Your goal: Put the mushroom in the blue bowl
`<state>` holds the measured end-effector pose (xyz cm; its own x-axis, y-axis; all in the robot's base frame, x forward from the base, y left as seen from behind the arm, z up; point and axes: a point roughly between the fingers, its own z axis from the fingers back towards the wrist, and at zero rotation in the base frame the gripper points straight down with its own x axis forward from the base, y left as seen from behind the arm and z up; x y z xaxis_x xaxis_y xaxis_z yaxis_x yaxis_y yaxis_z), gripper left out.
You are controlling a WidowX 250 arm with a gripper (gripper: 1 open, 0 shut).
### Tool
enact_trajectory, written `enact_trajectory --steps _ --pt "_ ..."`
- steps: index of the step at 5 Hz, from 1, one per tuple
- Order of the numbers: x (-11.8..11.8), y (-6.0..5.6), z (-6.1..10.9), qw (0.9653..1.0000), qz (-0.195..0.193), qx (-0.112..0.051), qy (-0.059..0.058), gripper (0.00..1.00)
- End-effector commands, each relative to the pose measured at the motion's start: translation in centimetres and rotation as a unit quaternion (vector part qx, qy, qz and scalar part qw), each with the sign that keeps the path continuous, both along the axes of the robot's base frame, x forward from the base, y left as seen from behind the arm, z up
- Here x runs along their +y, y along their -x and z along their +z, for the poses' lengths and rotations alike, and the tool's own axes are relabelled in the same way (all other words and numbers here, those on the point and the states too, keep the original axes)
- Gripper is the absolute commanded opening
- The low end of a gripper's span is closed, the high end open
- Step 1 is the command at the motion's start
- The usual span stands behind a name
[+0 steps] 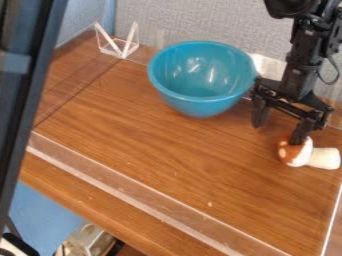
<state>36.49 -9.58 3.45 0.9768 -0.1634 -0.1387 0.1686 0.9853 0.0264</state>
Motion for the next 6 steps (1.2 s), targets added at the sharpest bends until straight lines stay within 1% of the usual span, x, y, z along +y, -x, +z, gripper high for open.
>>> enact_trajectory --steps 1,3,5,6 --pt "-0.9 0.1 0.0 0.9999 0.011 -0.012 -0.003 1.0" --pt "-2.2 -0.7 -0.3 0.9984 0.053 -0.022 0.003 1.0" --pt "-2.9 -2.3 -1.2 0.9953 0.092 -0.028 0.008 1.0" --pt "-3.1 -2.4 -1.1 0.9954 0.091 -0.028 0.009 0.0"
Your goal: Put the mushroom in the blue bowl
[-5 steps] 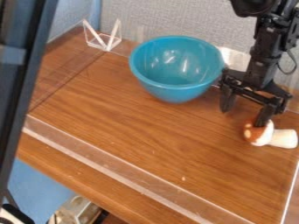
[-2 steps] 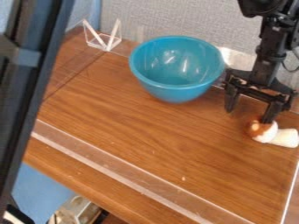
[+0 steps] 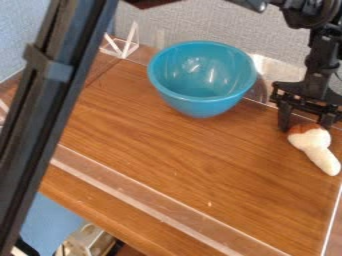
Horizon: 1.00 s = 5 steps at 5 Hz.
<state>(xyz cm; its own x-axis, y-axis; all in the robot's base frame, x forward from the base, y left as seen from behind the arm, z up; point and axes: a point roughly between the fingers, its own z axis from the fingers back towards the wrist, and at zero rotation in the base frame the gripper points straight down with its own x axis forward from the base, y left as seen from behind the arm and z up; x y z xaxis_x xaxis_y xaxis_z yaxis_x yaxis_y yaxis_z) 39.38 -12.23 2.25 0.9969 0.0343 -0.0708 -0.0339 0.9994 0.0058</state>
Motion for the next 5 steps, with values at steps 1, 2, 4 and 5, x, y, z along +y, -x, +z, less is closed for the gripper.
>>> enact_trajectory --steps 1,2,4,5 --pt "-0.3 0.3 0.7 0.9999 -0.011 0.0 -0.003 0.0" --pt "0.2 -0.2 2.9 0.9999 -0.011 -0.009 -0.002 0.0" --pt "1.3 -0.9 7.7 0.9996 -0.01 -0.028 0.003 0.0" --pt "0.9 -0.3 8.7 0.9995 -0.012 -0.029 -0.001 0.0"
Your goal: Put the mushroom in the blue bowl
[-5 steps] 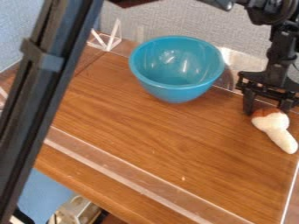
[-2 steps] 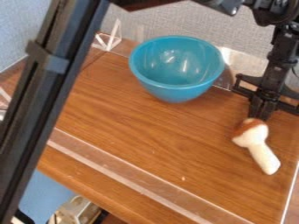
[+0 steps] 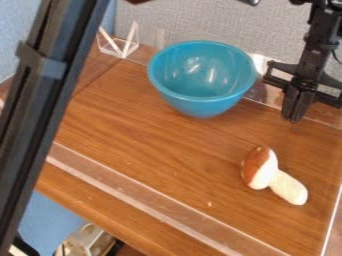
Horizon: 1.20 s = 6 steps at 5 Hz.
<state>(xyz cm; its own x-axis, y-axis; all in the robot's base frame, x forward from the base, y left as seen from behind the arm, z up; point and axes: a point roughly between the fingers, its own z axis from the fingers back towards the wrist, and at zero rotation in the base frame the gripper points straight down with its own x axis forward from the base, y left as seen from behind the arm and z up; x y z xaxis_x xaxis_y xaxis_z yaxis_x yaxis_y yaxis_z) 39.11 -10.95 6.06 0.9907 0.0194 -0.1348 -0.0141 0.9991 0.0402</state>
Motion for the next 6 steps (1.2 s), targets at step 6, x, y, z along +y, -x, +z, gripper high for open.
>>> enact_trajectory --steps 6 --pt "1.2 6.2 -0.1 0.9975 -0.051 -0.045 0.021 1.0"
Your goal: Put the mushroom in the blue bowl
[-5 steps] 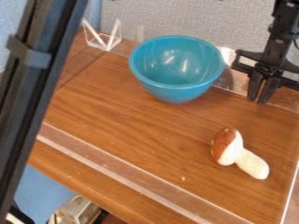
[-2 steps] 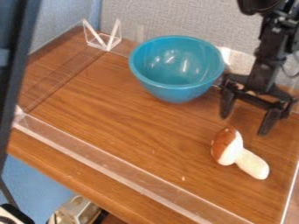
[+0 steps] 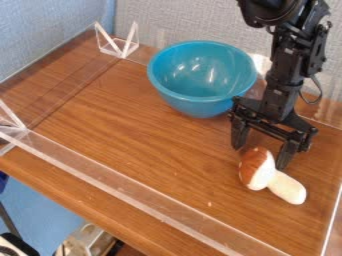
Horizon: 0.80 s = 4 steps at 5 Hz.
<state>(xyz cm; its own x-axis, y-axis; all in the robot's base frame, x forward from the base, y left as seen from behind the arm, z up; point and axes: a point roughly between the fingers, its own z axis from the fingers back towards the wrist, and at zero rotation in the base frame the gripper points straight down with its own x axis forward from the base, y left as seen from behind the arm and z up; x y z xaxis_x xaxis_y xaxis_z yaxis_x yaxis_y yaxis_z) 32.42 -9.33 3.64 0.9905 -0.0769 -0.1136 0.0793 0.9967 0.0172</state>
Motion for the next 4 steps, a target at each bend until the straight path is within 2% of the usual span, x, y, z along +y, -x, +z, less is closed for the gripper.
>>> enact_trajectory --steps 1,2,3,4 --pt "-1.0 -0.5 1.5 0.9992 -0.02 -0.031 0.012 1.0" --pt "-1.4 -0.5 0.6 0.9989 -0.036 -0.028 0.012 1.0" --pt "-0.5 0.0 0.0 0.9991 -0.034 -0.024 0.011 1.0" --pt "0.5 0.4 0.1 0.9992 -0.029 -0.026 0.012 0.0"
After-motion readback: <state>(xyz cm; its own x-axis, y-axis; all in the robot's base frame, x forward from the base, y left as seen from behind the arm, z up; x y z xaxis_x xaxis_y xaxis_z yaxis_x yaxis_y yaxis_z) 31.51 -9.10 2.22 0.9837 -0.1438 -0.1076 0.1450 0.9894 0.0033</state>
